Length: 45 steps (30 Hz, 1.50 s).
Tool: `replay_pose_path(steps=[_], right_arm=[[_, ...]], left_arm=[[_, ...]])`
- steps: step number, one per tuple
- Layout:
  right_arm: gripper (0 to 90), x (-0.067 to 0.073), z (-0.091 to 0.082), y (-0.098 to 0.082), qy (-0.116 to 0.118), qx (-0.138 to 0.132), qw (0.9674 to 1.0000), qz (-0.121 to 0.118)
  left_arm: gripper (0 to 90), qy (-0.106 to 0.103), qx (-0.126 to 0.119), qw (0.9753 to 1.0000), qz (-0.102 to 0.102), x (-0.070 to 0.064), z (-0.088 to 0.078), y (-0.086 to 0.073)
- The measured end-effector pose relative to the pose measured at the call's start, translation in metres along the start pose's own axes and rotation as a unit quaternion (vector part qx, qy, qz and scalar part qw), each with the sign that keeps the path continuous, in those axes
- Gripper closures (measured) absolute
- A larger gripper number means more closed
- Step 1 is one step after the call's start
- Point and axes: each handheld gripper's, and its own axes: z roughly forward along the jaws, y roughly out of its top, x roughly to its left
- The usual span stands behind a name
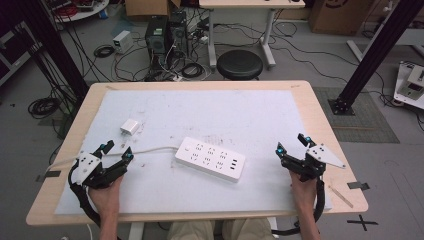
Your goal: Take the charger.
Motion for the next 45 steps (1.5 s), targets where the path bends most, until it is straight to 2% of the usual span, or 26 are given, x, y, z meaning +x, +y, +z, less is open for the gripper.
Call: replay_pose_path(steps=[1,2,6,7,9,13,15,22,23,26,28,30,31,35,36,38,40,41,43,45], right_arm=[[18.4,0.0,0.0,0.0,0.0,0.0,1.0,0.0],[18.5,0.0,-0.001,0.0,-0.004,-0.003,1.0,0.001],[18.4,0.0,-0.002,0.0,-0.003,-0.006,1.0,0.004],[18.5,-0.001,-0.002,-0.001,-0.004,-0.007,1.0,0.005],[18.4,-0.002,-0.002,-0.001,-0.004,-0.005,0.9999,0.015],[18.4,-0.003,-0.002,-0.002,-0.003,-0.006,0.9998,0.016],[18.4,-0.003,-0.002,-0.002,-0.004,-0.006,0.9998,0.016],[18.5,-0.004,-0.002,-0.002,-0.003,-0.005,0.9998,0.019],[18.5,-0.004,-0.002,-0.002,-0.003,-0.004,0.9998,0.02],[18.5,-0.004,-0.002,-0.002,-0.001,-0.003,0.9998,0.022],[18.5,-0.004,-0.002,-0.002,-0.001,-0.003,0.9998,0.021],[18.5,-0.004,-0.002,-0.002,-0.001,-0.003,0.9998,0.021],[18.5,-0.004,-0.002,-0.002,-0.001,-0.003,0.9998,0.021],[18.4,-0.004,-0.002,-0.002,-0.001,-0.003,0.9997,0.022],[18.4,-0.004,-0.002,-0.002,-0.001,-0.003,0.9998,0.021],[18.4,-0.004,-0.002,-0.002,-0.001,-0.003,0.9998,0.019],[18.4,-0.004,-0.001,-0.002,-0.001,-0.003,0.9998,0.017],[18.5,-0.004,-0.001,-0.002,-0.001,-0.003,0.9998,0.018],[18.5,-0.004,-0.001,-0.002,-0.001,-0.003,0.9998,0.018],[18.4,-0.004,-0.002,-0.002,-0.001,-0.002,0.9998,0.019]], left_arm=[[31.9,0.0,0.0,1.0,0.0,0.0,0.0,0.0],[32.0,-0.004,0.016,0.9998,-0.015,0.002,0.002,-0.001],[32.0,-0.007,0.006,0.9996,-0.026,0.005,0.002,0.001],[32.0,-0.007,0.006,0.9996,-0.026,0.005,0.002,0.001],[32.0,-0.001,0.013,0.9998,-0.012,0.005,0.004,0.007],[32.0,-0.006,0.032,0.9995,-0.005,0.006,0.007,0.016],[32.0,-0.01,0.043,0.999,-0.003,0.007,0.008,0.02],[33.5,0.0,0.068,0.9976,-0.003,0.011,0.017,0.034],[33.5,-0.004,0.075,0.9972,-0.003,0.013,0.019,0.036],[33.0,-0.011,0.099,0.9949,-0.01,0.02,0.03,0.041],[31.9,-0.022,0.119,0.9922,-0.027,0.026,0.038,0.043],[31.5,-0.027,0.139,0.9893,-0.035,0.03,0.044,0.045],[31.0,-0.03,0.153,0.9872,-0.031,0.032,0.049,0.046],[29.1,-0.032,0.186,0.9819,-0.009,0.034,0.061,0.051],[28.5,-0.032,0.189,0.9813,-0.009,0.034,0.063,0.052],[28.2,-0.039,0.206,0.9778,-0.01,0.036,0.068,0.053],[27.1,-0.043,0.213,0.9761,-0.008,0.037,0.071,0.054],[26.2,-0.043,0.213,0.9761,-0.012,0.038,0.074,0.054],[24.3,-0.053,0.219,0.974,-0.021,0.041,0.078,0.055],[24.3,-0.051,0.22,0.9738,-0.025,0.043,0.081,0.055]])
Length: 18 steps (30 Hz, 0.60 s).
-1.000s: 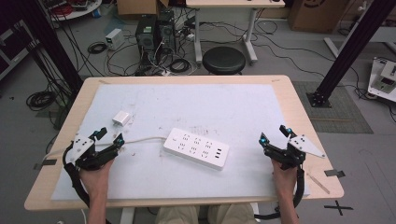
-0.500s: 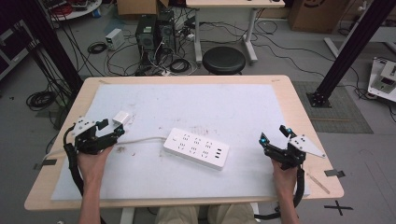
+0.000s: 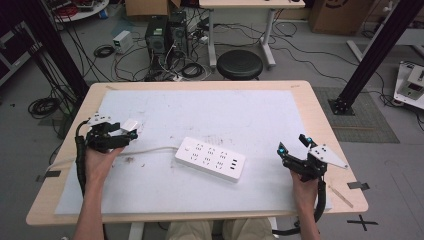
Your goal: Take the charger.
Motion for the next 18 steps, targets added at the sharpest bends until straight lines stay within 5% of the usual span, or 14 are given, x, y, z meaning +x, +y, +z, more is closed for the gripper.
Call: replay_pose_path(steps=[14,18], right_arm=[[18.5,0.001,0.001,0.0,-0.001,0.006,1.0,-0.003],[18.5,0.001,0.002,0.0,0.001,0.007,1.0,-0.004]], left_arm=[[24.2,0.019,0.047,0.9986,0.016,0.018,0.027,0.024],[24.3,0.023,0.077,0.9966,0.019,0.025,0.039,0.026]])
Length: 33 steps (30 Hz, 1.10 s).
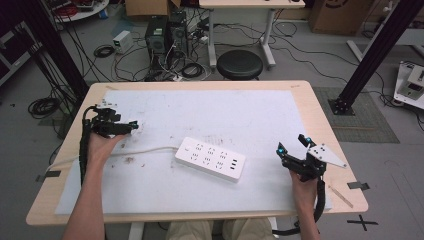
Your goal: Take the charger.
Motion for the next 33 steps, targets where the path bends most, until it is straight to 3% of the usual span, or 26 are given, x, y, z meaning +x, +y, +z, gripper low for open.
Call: replay_pose_path(steps=[6,11,22,33], right_arm=[[18.4,0.0,0.001,0.0,-0.001,0.001,1.0,-0.003],[18.5,0.0,0.001,0.0,-0.001,0.003,1.0,-0.002],[18.5,0.002,0.002,0.0,0.0,0.007,0.9999,-0.008],[18.5,0.002,0.002,0.0,-0.002,0.007,0.9999,-0.009]], left_arm=[[24.5,-0.004,0.036,0.9993,-0.002,0.015,0.018,-0.002],[24.5,-0.009,0.04,0.9992,0.0,0.02,0.027,-0.006],[25.3,-0.023,0.047,0.9983,0.028,0.026,0.039,-0.012],[27.0,-0.02,0.059,0.9971,0.043,0.027,0.042,-0.015]])
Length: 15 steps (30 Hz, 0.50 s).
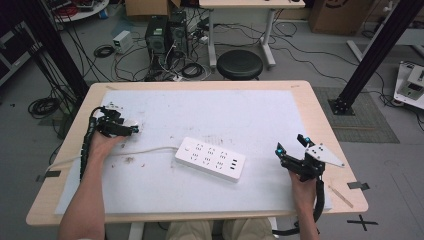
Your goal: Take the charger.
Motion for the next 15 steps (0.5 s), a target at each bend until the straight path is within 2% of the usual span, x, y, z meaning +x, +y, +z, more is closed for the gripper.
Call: replay_pose_path(steps=[8,15], right_arm=[[18.5,0.0003,0.0,-0.0001,-0.001,0.0,1.0,-0.001],[18.5,0.0004,0.0004,0.0,0.0,0.001,1.0,-0.003]], left_arm=[[29.9,0.001,0.014,0.9998,0.013,-0.0024,0.0041,0.0002],[31.4,0.005,0.016,0.9998,0.01,-0.002,0.0043,-0.0003]])
